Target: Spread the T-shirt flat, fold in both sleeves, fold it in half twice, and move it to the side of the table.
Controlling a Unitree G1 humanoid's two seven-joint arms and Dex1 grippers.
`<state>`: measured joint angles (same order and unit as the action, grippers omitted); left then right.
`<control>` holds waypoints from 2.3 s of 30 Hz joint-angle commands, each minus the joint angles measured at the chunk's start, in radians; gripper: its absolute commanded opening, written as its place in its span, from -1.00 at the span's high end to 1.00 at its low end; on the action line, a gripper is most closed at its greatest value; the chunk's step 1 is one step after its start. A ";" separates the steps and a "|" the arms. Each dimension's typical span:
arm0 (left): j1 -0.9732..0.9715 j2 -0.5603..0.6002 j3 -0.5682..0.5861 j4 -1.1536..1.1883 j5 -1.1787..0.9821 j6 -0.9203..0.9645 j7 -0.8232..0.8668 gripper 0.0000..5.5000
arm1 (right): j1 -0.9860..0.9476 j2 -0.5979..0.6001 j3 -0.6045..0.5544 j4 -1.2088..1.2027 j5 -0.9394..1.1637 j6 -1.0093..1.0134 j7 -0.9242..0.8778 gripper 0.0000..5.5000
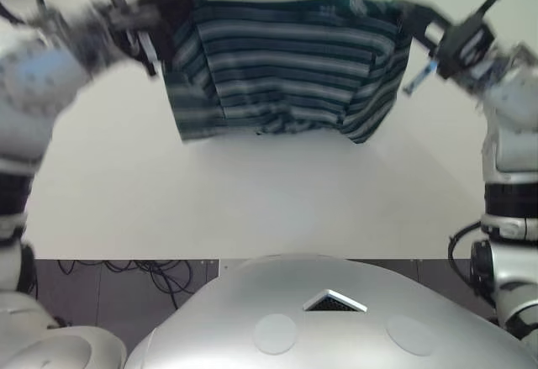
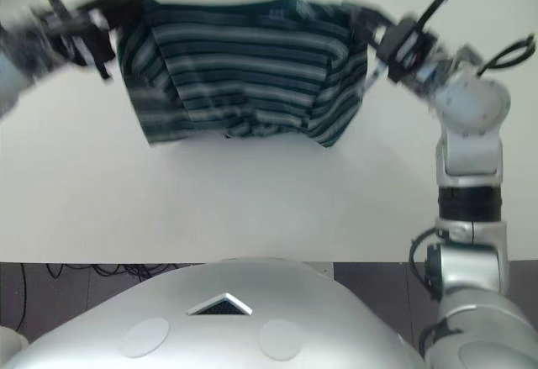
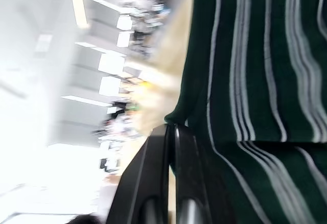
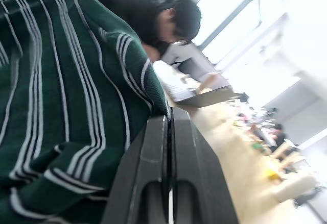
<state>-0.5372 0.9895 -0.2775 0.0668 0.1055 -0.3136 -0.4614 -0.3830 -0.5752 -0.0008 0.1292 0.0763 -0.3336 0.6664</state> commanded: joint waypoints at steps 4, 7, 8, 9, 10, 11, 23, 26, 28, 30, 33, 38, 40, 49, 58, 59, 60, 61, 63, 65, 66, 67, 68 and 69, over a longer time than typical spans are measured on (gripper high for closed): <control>-0.831 -0.266 -0.183 0.825 0.426 -0.097 0.187 1.00 | -0.697 0.059 -0.004 0.661 -0.122 0.012 -0.251 0.99; -0.988 -0.323 -0.209 0.980 0.483 -0.103 0.275 1.00 | -0.812 0.036 -0.007 0.761 -0.143 -0.038 -0.301 0.99; -1.020 -0.331 -0.207 1.011 0.488 -0.112 0.297 1.00 | -0.830 0.031 -0.009 0.779 -0.143 -0.056 -0.308 0.99; -1.044 -0.331 -0.203 1.037 0.495 -0.128 0.321 1.00 | -0.840 0.025 -0.011 0.795 -0.147 -0.083 -0.313 0.99; -1.062 -0.326 -0.201 1.059 0.506 -0.150 0.353 1.00 | -0.847 0.020 -0.014 0.810 -0.148 -0.112 -0.319 0.99; -1.076 -0.322 -0.202 1.081 0.519 -0.171 0.381 1.00 | -0.852 0.015 -0.016 0.828 -0.150 -0.141 -0.328 0.99; 0.219 0.209 -0.349 0.191 0.051 -0.390 -0.057 1.00 | -0.136 -0.124 0.207 0.363 0.140 -0.442 0.323 0.99; 0.511 0.431 -0.423 -0.036 -0.127 -0.312 -0.114 1.00 | 0.175 -0.220 0.277 0.225 0.200 -0.345 0.484 0.99; 0.619 0.568 -0.438 -0.203 -0.233 -0.282 -0.107 1.00 | 0.375 -0.287 0.270 0.111 0.256 -0.281 0.534 0.99; 0.691 0.640 -0.418 -0.343 -0.284 -0.247 -0.097 1.00 | 0.505 -0.329 0.235 -0.002 0.313 -0.229 0.550 0.99; 0.759 0.637 -0.373 -0.450 -0.272 -0.168 -0.090 1.00 | 0.624 -0.351 0.186 -0.110 0.340 -0.196 0.547 0.99; 0.857 0.561 -0.294 -0.504 -0.211 -0.041 -0.062 1.00 | 0.777 -0.367 0.137 -0.264 0.309 -0.152 0.507 0.99; 0.896 0.531 -0.266 -0.511 -0.180 -0.017 -0.063 1.00 | 0.829 -0.364 0.121 -0.290 0.263 -0.160 0.486 0.99; 1.060 0.462 -0.165 -0.555 -0.149 -0.049 -0.122 1.00 | 0.932 -0.337 0.109 -0.268 0.037 -0.170 0.373 0.99; 1.274 0.467 0.047 -0.593 -0.324 -0.072 -0.164 0.58 | 1.008 -0.374 0.036 -0.371 0.190 -0.079 0.385 0.73; 1.301 0.469 0.078 -0.604 -0.347 -0.071 -0.180 0.54 | 1.018 -0.384 0.020 -0.377 0.202 -0.094 0.400 0.68; 1.321 0.464 0.112 -0.614 -0.383 -0.070 -0.198 0.50 | 1.030 -0.396 0.004 -0.381 0.219 -0.097 0.422 0.67; 1.328 0.452 0.153 -0.621 -0.432 -0.072 -0.222 0.41 | 1.037 -0.408 -0.022 -0.384 0.243 -0.101 0.446 0.67; 1.267 0.400 0.207 -0.607 -0.510 -0.060 -0.256 0.41 | 1.039 -0.419 -0.076 -0.369 0.281 -0.121 0.483 0.67; 1.053 0.263 0.174 -0.527 -0.480 0.015 -0.225 0.41 | 0.973 -0.414 -0.114 -0.337 0.336 -0.082 0.497 0.67; 0.944 0.185 0.139 -0.471 -0.447 0.058 -0.215 0.41 | 0.919 -0.397 -0.123 -0.310 0.346 -0.065 0.489 0.67; 0.847 0.110 0.099 -0.404 -0.397 0.088 -0.211 0.41 | 0.841 -0.363 -0.124 -0.260 0.298 -0.053 0.428 0.67; 0.765 0.040 0.060 -0.320 -0.333 0.103 -0.210 0.41 | 0.755 -0.325 -0.114 -0.202 0.220 -0.056 0.358 0.67; 0.711 -0.009 0.031 -0.251 -0.280 0.108 -0.208 0.41 | 0.692 -0.294 -0.107 -0.165 0.174 -0.044 0.300 0.67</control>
<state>0.3090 1.0952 -0.1752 -0.3324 -0.2881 -0.2420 -0.6749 0.4617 -0.9445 -0.1143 -0.1268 0.3563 -0.3999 1.0837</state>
